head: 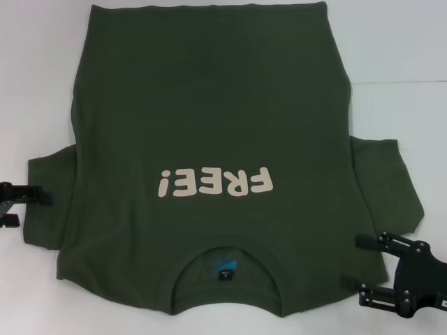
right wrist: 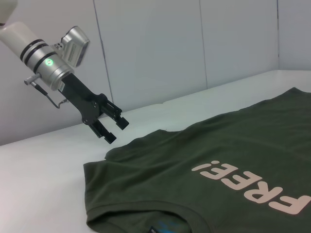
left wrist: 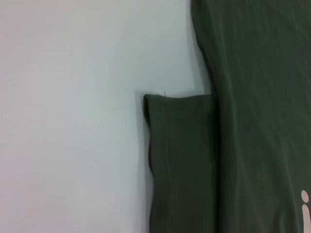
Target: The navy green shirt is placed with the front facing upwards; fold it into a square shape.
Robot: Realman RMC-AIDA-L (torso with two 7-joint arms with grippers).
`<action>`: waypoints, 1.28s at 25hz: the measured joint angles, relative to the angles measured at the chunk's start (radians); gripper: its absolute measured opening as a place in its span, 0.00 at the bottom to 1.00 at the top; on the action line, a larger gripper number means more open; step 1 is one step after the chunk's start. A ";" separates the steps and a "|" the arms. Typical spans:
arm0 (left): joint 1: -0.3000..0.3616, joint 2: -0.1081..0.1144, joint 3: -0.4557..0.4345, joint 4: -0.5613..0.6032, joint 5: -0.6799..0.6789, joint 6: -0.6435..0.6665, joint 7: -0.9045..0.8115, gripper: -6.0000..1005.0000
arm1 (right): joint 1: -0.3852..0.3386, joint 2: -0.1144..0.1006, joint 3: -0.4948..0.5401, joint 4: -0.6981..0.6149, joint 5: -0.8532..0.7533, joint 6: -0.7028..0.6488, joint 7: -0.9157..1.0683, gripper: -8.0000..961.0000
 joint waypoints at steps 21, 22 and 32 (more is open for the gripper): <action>-0.001 -0.003 0.030 0.000 0.027 0.019 -0.026 0.90 | 0.003 0.000 -0.002 0.000 0.000 0.000 0.000 0.87; -0.001 -0.003 0.030 0.000 0.027 0.019 -0.026 0.90 | 0.003 0.000 -0.002 0.000 0.000 0.000 0.000 0.87; -0.005 -0.003 0.037 -0.003 0.027 0.015 -0.026 0.90 | 0.006 0.000 0.000 0.000 0.000 0.000 0.000 0.87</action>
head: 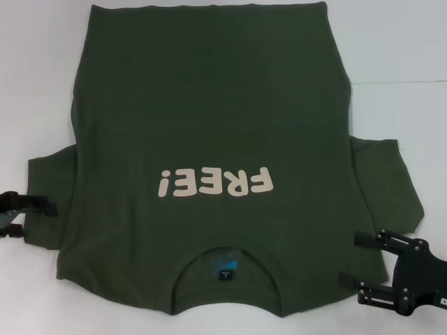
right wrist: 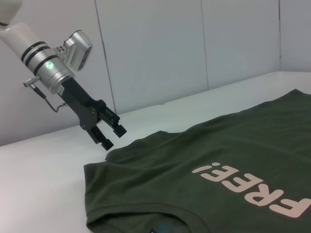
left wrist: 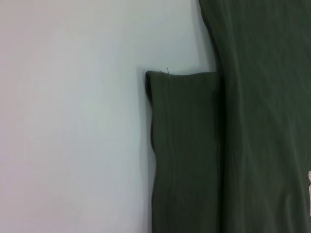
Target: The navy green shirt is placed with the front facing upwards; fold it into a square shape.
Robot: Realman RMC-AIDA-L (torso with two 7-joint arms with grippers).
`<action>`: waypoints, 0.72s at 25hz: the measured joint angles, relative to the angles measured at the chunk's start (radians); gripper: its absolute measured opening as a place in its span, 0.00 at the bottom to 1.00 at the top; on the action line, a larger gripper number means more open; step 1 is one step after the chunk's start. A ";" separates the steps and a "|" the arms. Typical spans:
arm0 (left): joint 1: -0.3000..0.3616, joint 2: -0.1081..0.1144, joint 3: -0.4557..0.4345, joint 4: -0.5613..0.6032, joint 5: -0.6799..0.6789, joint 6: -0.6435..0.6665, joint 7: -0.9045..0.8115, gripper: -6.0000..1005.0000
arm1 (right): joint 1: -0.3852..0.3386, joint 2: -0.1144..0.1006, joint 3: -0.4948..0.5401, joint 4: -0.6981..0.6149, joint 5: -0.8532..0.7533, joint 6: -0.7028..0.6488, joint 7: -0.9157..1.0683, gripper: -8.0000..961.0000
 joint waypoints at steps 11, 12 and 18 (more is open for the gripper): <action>0.001 -0.002 0.016 -0.001 0.000 -0.003 0.000 0.90 | 0.003 0.000 0.000 0.000 0.000 0.003 0.000 0.87; 0.001 -0.002 0.016 0.000 0.000 -0.003 0.000 0.90 | 0.003 0.000 0.000 0.000 0.000 0.004 0.000 0.87; 0.001 -0.002 0.018 0.001 0.004 -0.005 0.002 0.90 | 0.003 0.000 0.000 0.000 0.000 0.005 0.000 0.87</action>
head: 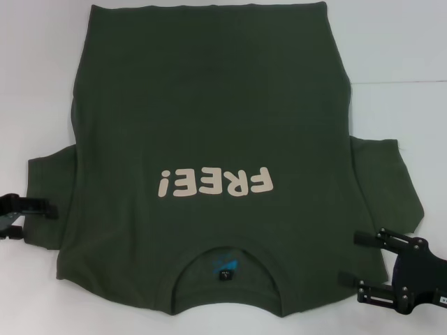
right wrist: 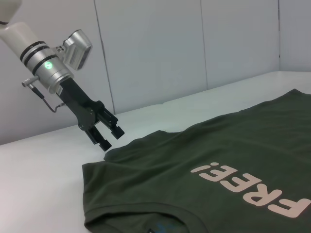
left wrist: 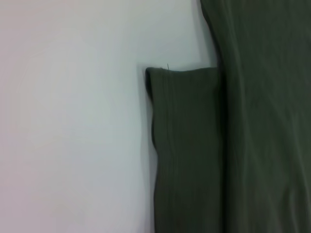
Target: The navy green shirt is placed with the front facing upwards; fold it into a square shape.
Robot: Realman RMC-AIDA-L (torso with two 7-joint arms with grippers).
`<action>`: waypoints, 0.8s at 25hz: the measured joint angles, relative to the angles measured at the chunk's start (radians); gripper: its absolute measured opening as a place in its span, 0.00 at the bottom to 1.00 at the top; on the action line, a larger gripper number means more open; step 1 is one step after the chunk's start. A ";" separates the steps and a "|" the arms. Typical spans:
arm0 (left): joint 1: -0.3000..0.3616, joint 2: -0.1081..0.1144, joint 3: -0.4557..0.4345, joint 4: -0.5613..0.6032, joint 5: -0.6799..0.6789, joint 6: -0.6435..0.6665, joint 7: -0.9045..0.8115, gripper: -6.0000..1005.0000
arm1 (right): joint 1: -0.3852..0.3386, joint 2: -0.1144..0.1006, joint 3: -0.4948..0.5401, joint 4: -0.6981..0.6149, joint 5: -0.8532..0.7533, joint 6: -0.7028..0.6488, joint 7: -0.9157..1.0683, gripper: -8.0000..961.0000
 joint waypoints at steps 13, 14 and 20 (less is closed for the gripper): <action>0.001 -0.002 0.001 0.000 0.013 -0.006 0.000 0.90 | 0.001 0.000 0.001 0.000 0.001 0.002 0.000 0.87; 0.001 -0.002 0.003 -0.001 0.013 -0.009 0.000 0.90 | 0.001 0.000 0.002 0.000 0.001 0.002 0.000 0.87; 0.000 -0.004 0.013 -0.003 0.013 -0.018 -0.002 0.90 | 0.002 0.000 0.002 0.000 0.001 0.002 0.000 0.87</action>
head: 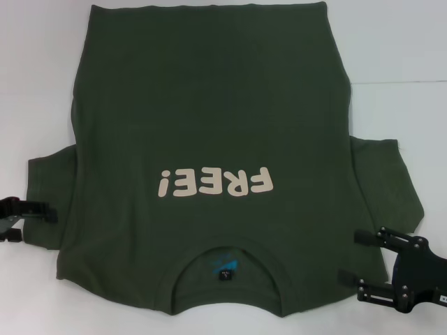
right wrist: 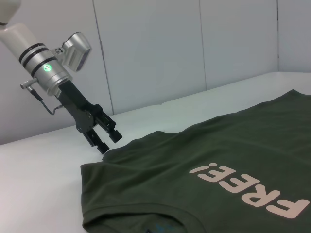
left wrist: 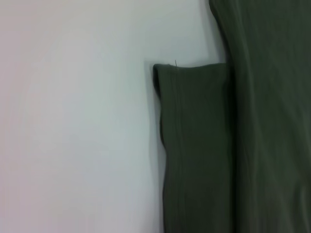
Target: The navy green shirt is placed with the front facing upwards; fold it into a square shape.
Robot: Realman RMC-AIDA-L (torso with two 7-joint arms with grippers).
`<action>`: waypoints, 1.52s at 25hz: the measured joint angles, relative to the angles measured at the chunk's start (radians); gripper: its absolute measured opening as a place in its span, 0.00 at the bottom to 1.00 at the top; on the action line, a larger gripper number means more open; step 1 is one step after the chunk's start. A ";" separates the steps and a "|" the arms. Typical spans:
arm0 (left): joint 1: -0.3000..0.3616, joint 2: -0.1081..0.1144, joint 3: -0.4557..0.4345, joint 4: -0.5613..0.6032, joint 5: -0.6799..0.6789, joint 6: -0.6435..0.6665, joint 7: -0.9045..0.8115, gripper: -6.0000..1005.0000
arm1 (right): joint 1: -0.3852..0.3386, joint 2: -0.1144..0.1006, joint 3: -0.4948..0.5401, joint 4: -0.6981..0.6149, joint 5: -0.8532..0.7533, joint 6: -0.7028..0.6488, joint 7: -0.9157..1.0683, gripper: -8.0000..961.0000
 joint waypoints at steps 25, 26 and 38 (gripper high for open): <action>0.003 -0.003 0.002 -0.002 0.001 -0.016 0.007 0.90 | 0.007 0.000 0.000 0.000 0.002 0.000 0.000 0.87; 0.003 -0.003 0.002 -0.002 0.001 -0.016 0.007 0.90 | 0.007 0.000 0.000 0.000 0.002 0.000 0.000 0.87; -0.007 -0.006 0.026 -0.005 0.002 -0.023 0.002 0.89 | 0.008 0.000 0.000 0.000 0.002 0.000 0.000 0.86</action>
